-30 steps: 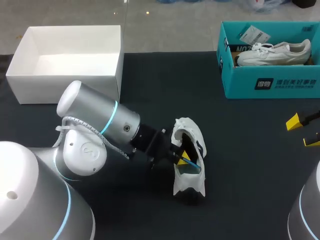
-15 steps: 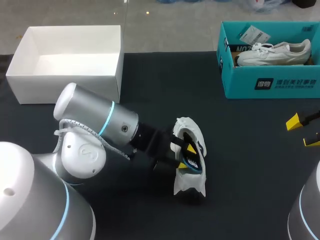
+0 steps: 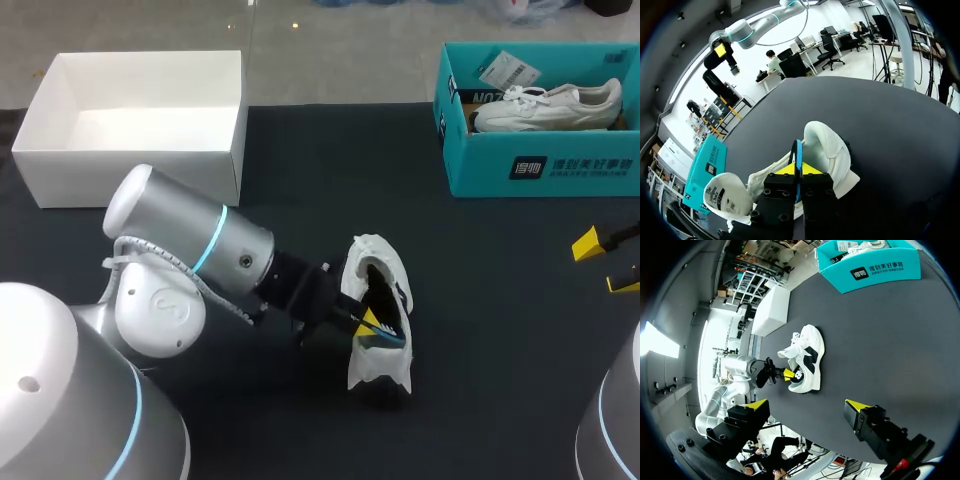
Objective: Take the shoe out of the shoebox, open the shoe tongue, remove and reinsert the insole, then place the shoe into the shoebox
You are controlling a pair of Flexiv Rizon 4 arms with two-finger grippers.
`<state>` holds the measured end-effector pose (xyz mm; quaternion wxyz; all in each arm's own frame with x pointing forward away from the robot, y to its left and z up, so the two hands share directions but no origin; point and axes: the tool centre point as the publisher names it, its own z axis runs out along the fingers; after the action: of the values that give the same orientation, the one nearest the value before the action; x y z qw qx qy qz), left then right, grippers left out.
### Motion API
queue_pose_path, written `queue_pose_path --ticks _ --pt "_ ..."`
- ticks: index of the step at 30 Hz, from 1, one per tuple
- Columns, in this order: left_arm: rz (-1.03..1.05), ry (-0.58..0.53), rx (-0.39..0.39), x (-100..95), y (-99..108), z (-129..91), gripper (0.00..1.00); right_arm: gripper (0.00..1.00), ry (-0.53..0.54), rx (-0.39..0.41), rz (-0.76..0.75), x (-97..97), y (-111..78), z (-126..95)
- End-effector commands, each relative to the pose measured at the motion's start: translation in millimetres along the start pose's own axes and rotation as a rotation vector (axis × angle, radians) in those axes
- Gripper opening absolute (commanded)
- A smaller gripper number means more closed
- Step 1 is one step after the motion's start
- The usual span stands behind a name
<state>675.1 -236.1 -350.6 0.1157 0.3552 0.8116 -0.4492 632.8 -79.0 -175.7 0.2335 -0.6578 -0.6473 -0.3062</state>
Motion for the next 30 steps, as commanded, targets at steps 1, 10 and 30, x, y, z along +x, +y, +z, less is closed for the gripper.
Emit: queue_pose_path --ticks 1,10,30 --pt "-0.008 0.018 0.008 -8.0 8 18 0.0 1.0 -0.003 -0.075 0.001 0.5 -9.3 -1" --pt "-0.022 0.041 0.019 -6.6 11 26 0.0 1.0 -0.003 -0.075 0.001 0.5 -9.3 -1" --pt "-0.01 0.003 -0.01 -1.5 -2 -2 0.0 1.0 -0.003 -0.075 0.001 0.5 -9.3 -1"
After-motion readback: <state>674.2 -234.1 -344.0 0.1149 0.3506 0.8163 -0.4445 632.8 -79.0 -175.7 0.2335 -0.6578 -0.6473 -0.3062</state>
